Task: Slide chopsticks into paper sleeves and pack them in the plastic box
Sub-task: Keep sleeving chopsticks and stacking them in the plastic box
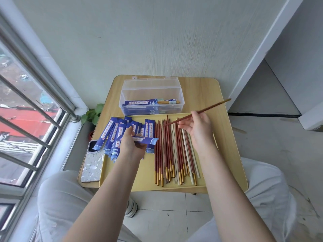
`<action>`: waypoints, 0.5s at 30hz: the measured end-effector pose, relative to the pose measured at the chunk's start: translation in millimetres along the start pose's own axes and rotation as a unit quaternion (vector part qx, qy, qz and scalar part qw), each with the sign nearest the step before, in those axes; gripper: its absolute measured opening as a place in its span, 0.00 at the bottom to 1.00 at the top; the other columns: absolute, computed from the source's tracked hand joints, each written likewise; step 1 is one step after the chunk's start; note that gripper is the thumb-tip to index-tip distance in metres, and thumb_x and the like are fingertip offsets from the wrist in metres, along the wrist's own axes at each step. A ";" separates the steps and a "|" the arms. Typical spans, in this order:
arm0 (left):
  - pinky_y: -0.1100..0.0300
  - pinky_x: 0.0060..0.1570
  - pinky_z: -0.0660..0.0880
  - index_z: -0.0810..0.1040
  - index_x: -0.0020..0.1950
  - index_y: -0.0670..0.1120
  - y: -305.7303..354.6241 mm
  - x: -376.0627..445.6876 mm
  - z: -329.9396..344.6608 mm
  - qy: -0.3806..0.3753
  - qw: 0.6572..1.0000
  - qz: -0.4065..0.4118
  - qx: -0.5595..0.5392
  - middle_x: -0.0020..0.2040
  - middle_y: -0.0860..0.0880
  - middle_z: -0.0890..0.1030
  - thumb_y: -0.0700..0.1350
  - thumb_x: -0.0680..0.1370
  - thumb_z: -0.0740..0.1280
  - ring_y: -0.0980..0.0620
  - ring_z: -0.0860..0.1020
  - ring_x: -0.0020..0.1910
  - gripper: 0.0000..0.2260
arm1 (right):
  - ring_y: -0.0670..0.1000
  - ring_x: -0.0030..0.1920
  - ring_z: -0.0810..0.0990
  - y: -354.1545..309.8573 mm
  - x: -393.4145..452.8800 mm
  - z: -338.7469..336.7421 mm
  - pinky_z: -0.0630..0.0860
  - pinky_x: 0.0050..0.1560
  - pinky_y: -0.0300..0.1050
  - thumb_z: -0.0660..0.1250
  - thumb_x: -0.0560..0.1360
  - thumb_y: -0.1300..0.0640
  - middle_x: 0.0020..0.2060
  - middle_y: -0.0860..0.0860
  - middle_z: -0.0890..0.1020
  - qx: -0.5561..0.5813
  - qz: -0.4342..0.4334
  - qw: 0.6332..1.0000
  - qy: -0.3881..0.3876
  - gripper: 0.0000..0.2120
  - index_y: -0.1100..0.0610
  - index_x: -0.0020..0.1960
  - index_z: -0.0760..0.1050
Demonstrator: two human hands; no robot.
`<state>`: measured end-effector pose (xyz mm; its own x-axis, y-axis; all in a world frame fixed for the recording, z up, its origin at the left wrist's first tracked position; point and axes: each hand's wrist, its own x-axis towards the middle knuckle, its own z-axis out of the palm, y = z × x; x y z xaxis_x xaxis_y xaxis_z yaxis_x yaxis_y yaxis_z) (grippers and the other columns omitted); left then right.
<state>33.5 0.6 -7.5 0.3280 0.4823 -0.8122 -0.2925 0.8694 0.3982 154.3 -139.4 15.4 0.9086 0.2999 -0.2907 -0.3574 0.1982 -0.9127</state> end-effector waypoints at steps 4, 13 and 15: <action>0.67 0.25 0.73 0.71 0.43 0.46 1.5 2.9 -0.5 0.030 0.999 0.022 -0.016 0.41 0.50 0.80 0.48 0.81 0.67 0.52 0.83 0.43 0.10 | 0.55 0.30 0.80 4.7 -4.7 1.2 0.82 0.34 0.50 0.58 0.84 0.61 0.36 0.57 0.74 0.015 0.032 0.999 0.008 0.04 0.61 0.50 0.68; 0.63 0.33 0.81 0.76 0.55 0.39 -5.6 -5.2 -2.6 -0.011 0.999 0.026 0.036 0.46 0.41 0.80 0.47 0.76 0.74 0.48 0.83 0.41 0.15 | 0.57 0.35 0.84 14.2 -10.7 6.1 0.83 0.39 0.51 0.60 0.84 0.59 0.30 0.50 0.78 0.000 0.018 0.999 -0.040 0.04 0.60 0.52 0.69; 0.62 0.31 0.81 0.75 0.60 0.38 -7.1 -4.8 -2.6 -0.003 0.999 0.030 0.038 0.51 0.40 0.80 0.50 0.75 0.76 0.47 0.84 0.44 0.21 | 0.56 0.35 0.84 14.5 -13.2 7.6 0.83 0.39 0.49 0.59 0.84 0.59 0.29 0.48 0.80 -0.001 0.010 0.999 -0.052 0.04 0.60 0.53 0.69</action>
<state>31.7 -8.1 -7.6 0.3178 0.5341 -0.7834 -0.2423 0.8446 0.4775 135.5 -133.4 8.2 0.8737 0.3995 -0.2778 -0.3753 0.1900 -0.9072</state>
